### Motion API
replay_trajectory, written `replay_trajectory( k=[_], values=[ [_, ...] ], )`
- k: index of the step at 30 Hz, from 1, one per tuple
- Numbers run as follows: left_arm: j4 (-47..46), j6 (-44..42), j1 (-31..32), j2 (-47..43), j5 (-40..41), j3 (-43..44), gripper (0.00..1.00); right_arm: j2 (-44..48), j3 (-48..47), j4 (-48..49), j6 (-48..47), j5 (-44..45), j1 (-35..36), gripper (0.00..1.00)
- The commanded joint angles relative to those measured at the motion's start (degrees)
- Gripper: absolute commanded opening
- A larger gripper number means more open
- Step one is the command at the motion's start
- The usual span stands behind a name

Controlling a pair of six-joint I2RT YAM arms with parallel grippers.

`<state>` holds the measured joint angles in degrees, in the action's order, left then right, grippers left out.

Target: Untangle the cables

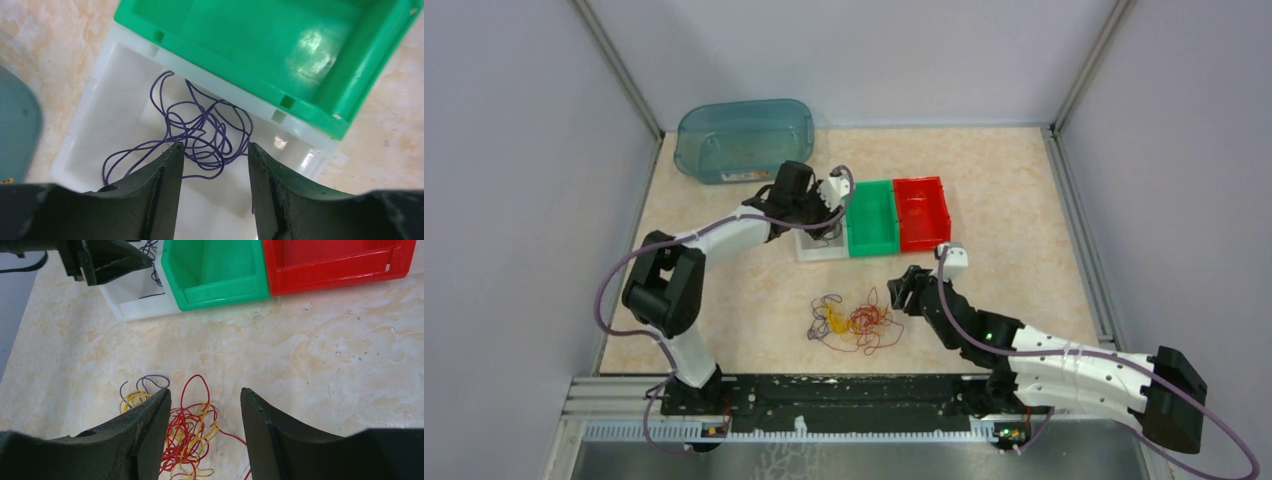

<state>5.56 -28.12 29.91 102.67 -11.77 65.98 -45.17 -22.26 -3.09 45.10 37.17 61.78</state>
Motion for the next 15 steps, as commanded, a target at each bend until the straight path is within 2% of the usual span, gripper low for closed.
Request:
replay_trajectory(
  k=[1, 3, 7, 9, 15],
  values=[
    [7.33, 0.07, 0.29, -5.24, -6.58, 4.33, 0.59, 0.43, -3.10, 0.63, -0.97, -0.81, -0.94, 0.54],
    [9.42, 0.12, 0.29, -5.71, -7.25, 5.53, 0.66, 0.50, -3.57, 0.21, -1.02, -1.00, -1.04, 0.54],
    [16.48, -0.35, 0.03, -6.44, -9.90, 10.11, 0.92, 0.92, -4.56, -1.34, -1.28, -1.28, -1.05, 0.54],
    [19.20, -0.87, -0.08, -7.61, -11.28, 12.34, 0.99, 1.48, -4.65, -1.88, -1.56, -1.16, -1.12, 0.54],
    [28.47, -5.19, -0.26, -13.20, -17.18, 13.34, 1.00, 2.53, -4.98, -2.64, -2.39, -1.36, -1.47, 0.54]
  ],
)
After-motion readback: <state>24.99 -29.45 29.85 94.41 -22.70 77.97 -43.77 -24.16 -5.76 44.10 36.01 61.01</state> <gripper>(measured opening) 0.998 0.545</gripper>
